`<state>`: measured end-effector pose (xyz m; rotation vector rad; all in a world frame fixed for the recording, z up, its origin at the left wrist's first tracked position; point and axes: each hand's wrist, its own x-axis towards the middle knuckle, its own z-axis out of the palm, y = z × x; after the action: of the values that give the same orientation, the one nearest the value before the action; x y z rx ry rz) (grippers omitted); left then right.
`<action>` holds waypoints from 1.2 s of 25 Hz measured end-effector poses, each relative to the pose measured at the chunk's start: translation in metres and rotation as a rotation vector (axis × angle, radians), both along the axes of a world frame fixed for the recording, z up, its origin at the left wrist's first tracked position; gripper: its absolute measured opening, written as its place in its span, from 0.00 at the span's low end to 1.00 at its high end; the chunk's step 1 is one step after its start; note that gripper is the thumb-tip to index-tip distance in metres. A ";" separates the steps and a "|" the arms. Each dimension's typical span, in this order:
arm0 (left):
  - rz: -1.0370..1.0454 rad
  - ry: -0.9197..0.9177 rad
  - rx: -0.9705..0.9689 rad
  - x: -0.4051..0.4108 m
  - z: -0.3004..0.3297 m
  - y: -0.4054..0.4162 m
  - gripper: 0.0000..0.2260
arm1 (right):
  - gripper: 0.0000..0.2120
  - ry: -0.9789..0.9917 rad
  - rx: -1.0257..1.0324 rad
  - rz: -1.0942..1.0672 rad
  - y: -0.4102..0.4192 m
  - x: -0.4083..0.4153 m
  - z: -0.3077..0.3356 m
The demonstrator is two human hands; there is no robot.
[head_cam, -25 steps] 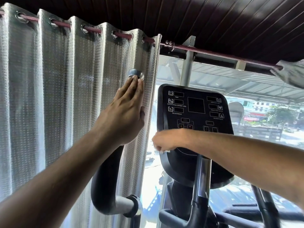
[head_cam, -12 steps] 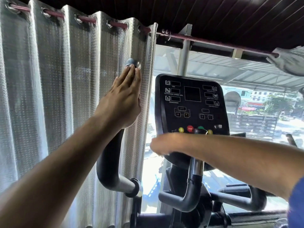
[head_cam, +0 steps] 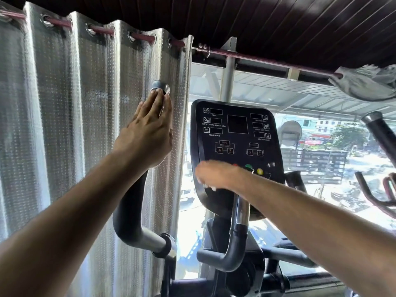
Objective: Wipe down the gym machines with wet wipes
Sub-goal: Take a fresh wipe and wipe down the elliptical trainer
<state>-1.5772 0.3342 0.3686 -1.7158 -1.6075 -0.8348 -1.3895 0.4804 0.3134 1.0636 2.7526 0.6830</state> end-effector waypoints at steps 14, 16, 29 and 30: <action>-0.093 -0.037 0.077 -0.010 -0.011 0.017 0.33 | 0.18 1.123 0.130 -0.069 0.131 -0.043 0.069; -0.097 -0.015 0.088 -0.009 -0.011 0.018 0.33 | 0.15 1.072 0.048 -0.070 0.129 -0.041 0.074; 0.026 0.288 0.111 0.001 -0.008 0.005 0.30 | 0.12 0.549 -0.122 -0.082 -0.026 0.013 0.027; 0.037 0.337 0.107 0.002 -0.008 0.005 0.29 | 0.10 0.759 -0.097 -0.032 -0.036 0.034 0.041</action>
<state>-1.5756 0.3390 0.3608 -1.6444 -1.3395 -0.5669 -1.3560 0.4444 0.3548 1.6006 3.3057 0.1346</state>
